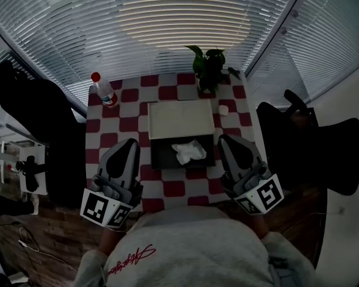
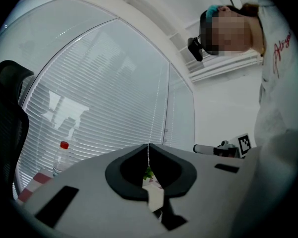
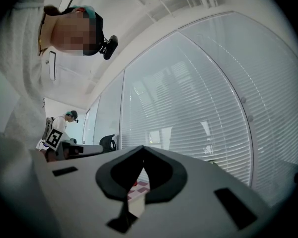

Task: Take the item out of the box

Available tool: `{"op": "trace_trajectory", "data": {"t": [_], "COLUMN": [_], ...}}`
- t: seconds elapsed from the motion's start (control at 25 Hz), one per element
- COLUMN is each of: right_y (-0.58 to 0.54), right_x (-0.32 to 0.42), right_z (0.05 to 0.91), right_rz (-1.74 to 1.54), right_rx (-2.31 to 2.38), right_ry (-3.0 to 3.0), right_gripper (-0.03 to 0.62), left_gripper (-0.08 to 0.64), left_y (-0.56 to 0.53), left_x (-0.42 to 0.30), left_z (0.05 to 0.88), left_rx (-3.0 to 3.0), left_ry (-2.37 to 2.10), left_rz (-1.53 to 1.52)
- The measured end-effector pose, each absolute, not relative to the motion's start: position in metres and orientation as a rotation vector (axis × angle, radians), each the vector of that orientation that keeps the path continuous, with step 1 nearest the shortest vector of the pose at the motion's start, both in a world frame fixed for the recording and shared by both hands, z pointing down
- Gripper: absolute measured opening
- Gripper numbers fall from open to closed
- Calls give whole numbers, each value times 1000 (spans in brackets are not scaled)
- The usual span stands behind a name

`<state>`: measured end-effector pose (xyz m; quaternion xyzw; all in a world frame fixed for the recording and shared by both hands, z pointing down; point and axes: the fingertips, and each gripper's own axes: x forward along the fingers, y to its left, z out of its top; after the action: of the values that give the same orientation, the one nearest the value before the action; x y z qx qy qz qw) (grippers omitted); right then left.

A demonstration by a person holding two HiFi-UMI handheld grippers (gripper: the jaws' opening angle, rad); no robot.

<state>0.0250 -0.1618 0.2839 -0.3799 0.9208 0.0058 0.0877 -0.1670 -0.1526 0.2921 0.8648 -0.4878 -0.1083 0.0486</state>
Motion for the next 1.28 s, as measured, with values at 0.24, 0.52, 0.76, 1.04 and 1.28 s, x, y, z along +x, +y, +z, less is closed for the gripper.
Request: {"op": "trace_trajectory", "data": {"t": [0.24,0.52,0.76,1.04,1.28], "right_y": [-165,-170,-180,-190,-194], "right_x": [28,37,40,45,44], "right_z": [282,278,276,276,276], "right_rz": [20,22,10,-5,2], "right_rx": [-1138,-1106,-1026,-952,-899], "right_ry": [2744,2760,2787,2798,2806], "right_gripper": [11,11,11,11,11], "left_gripper": [17,17,17,17,17], "left_y": [-155,-156,-157,-159,-159], "left_x": [-162,-150,-143,-135,-138], "left_z": [292,288,287,283,281], "left_rx": [2633,2624,2583,2572,2563], "left_ry": [-1468,-1492,-1558,-1609,-1652], "left_rz": [-333,-347,-354,-356,-362]}}
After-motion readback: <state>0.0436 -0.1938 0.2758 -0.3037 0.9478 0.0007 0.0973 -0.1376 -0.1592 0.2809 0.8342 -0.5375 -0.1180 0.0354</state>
